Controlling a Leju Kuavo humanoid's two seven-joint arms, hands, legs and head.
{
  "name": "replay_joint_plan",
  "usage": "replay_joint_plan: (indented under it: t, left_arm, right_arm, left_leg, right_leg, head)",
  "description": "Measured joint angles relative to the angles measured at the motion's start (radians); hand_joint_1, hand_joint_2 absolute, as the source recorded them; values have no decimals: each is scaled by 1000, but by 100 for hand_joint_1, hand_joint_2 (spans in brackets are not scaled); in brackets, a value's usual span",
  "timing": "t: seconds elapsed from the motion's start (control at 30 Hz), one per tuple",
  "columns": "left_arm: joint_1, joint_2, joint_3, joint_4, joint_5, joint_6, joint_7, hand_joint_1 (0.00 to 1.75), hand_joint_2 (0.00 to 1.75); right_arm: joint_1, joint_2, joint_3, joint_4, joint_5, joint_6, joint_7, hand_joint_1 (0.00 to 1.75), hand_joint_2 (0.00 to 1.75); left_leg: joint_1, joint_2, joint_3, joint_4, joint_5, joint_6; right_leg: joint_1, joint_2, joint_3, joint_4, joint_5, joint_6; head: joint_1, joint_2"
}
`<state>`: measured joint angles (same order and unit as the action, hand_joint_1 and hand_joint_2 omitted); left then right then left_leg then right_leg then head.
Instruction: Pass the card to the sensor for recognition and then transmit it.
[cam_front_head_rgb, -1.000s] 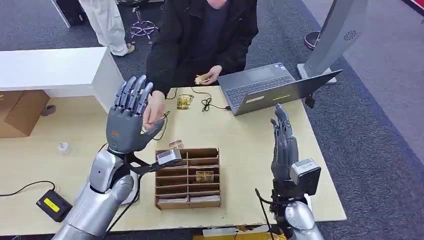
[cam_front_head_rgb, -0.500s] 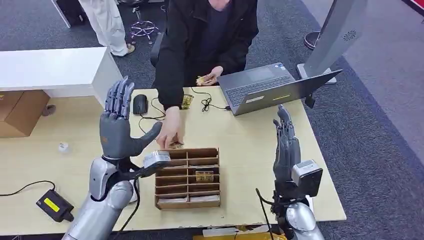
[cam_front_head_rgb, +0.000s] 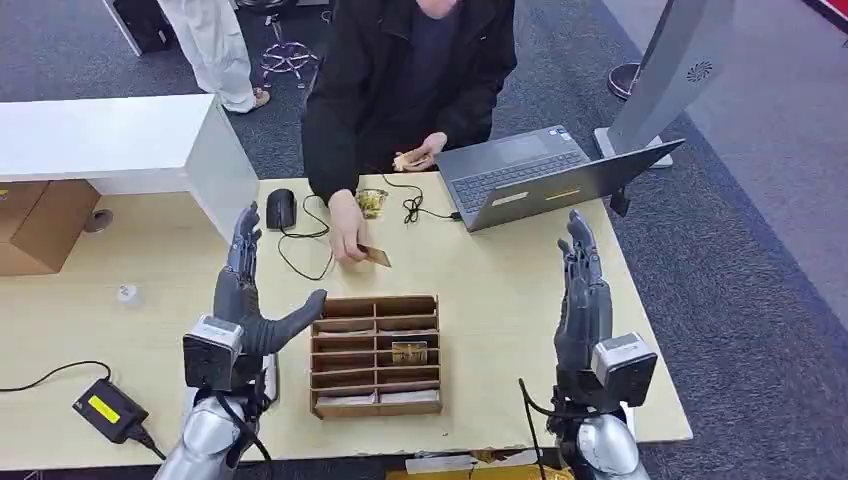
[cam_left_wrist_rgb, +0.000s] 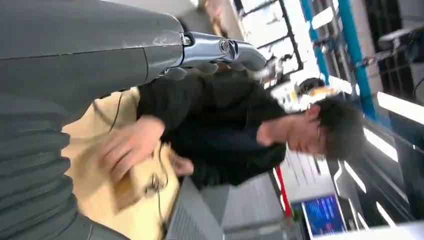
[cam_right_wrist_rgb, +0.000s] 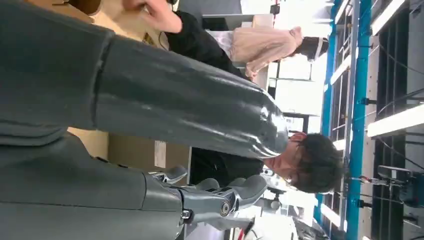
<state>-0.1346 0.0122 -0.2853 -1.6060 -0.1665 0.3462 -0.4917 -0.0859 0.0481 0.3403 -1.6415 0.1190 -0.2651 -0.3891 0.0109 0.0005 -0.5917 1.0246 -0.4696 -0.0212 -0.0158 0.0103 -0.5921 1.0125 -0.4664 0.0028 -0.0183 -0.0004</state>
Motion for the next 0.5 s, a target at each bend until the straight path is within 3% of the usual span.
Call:
replay_joint_plan:
  t: [0.2, 0.5]
  left_arm:
    - [57, -26, 0, 0, 109, -124, -21, 0, 175]
    - [79, -47, -16, -5, 99, -171, -46, 0, 175]
  right_arm:
    - [-3, -2, 0, 0, 6, 2, 2, 0, 0]
    - [-13, -3, 13, 0, 14, 6, 5, 0, 0]
  left_leg:
    - [0, 0, 0, 0, 0, 0]
    - [0, 0, 0, 0, 0, 0]
  right_leg:
    - [0, 0, 0, 0, 0, 0]
    - [0, 0, 0, 0, 0, 0]
  head:
    - [0, 0]
    - [0, 0]
